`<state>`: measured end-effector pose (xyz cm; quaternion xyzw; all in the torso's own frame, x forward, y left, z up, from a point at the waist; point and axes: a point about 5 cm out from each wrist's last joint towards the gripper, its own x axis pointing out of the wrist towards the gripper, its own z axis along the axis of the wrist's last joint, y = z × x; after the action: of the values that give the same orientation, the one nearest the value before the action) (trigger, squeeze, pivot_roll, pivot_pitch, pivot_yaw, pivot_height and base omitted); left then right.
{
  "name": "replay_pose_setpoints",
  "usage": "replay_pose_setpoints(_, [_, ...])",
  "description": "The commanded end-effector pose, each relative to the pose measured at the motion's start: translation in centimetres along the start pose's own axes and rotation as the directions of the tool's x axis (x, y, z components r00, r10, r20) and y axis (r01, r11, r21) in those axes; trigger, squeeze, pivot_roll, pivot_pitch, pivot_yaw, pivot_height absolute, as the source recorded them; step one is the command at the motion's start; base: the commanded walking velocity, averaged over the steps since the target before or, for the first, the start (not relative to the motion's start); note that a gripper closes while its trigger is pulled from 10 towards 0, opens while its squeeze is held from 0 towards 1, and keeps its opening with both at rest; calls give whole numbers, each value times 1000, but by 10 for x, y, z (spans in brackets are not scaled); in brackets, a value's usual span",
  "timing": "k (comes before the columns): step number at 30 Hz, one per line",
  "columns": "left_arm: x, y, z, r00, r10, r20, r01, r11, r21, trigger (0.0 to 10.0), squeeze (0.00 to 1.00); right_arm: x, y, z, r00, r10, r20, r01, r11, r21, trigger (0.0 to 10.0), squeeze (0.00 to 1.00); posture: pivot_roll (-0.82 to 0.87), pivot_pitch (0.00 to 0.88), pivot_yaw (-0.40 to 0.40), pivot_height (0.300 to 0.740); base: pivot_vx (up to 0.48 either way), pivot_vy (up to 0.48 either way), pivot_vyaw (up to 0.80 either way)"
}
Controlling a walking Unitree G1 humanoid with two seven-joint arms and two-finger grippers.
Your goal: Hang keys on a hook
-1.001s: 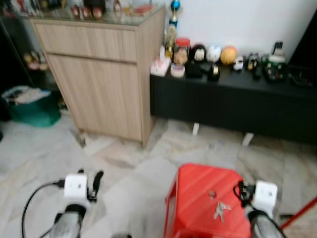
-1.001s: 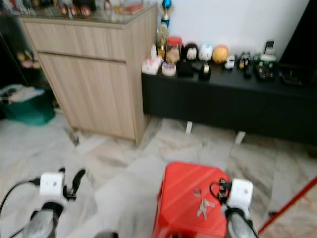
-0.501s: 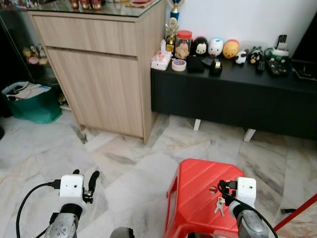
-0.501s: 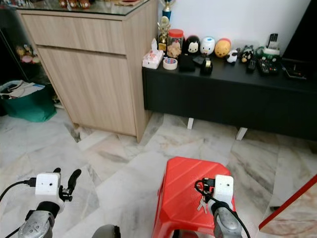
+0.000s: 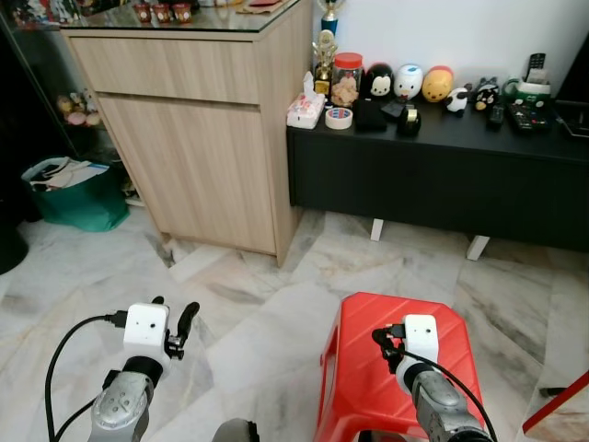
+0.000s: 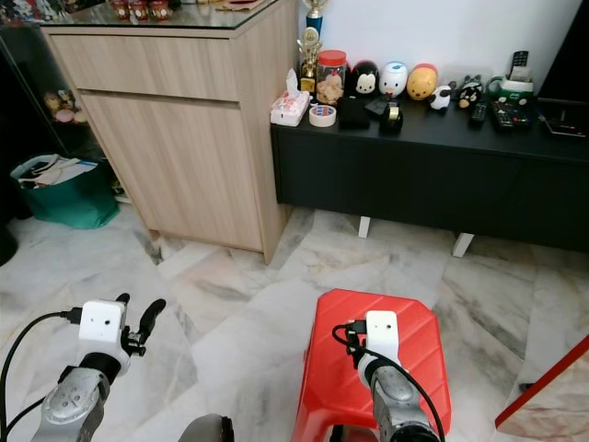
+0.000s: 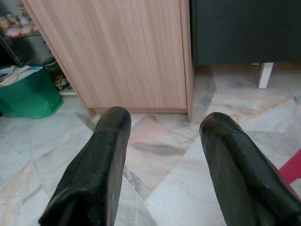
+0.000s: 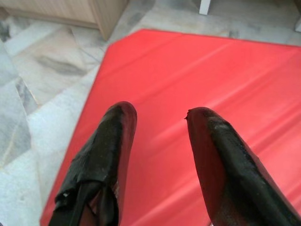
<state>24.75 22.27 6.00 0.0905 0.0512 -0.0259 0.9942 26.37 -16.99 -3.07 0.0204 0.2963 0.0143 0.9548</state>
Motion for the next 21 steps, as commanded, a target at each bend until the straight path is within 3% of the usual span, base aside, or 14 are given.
replay_pose_setpoints(1, [-2,-1,2,1000,-9,1,9,1000,-5,10000,0,0,-6,1,999,-31,-8,31,1000,3,10000,0,62,22,16,635,0,0,0])
replay_pose_setpoints(9, [-11,-3,-2,1000,2,-17,-3,1000,-15,10000,0,-3,-22,-1,994,-107,-14,108,993,50,10000,0,80,52,-6,635,0,0,0])
replay_pose_setpoints(10, [-13,-3,-3,1000,6,-21,-7,1000,-21,10000,0,-3,-25,-2,994,-112,-16,113,992,58,10000,769,80,57,-9,635,0,0,0])
replay_pose_setpoints(11, [-13,-3,-3,1000,6,-21,-7,1000,-21,10000,0,-3,-25,-2,994,-112,-16,113,992,58,10000,769,80,57,-9,635,0,0,0])
replay_pose_setpoints(12, [-14,-3,-4,1000,7,-23,-8,1000,-21,10000,0,-4,-26,-2,993,-114,-19,115,992,53,10000,1000,79,58,-10,635,0,0,0])
replay_pose_setpoints(17, [-15,-4,-6,999,11,-35,-12,1000,-24,10000,0,-6,-32,-8,989,-142,-46,144,989,45,10000,1000,72,70,-7,635,0,0,0])
replay_pose_setpoints(18, [-15,-4,-6,999,12,-37,-13,1000,-24,10000,0,-7,-34,-10,987,-151,-56,153,987,40,10000,86,74,75,-6,635,0,0,0])
replay_pose_setpoints(21, [-15,-4,-6,999,13,-40,-14,1000,-24,10000,0,-8,-35,-12,985,-157,-72,159,987,35,10000,0,77,77,-5,635,0,0,0])
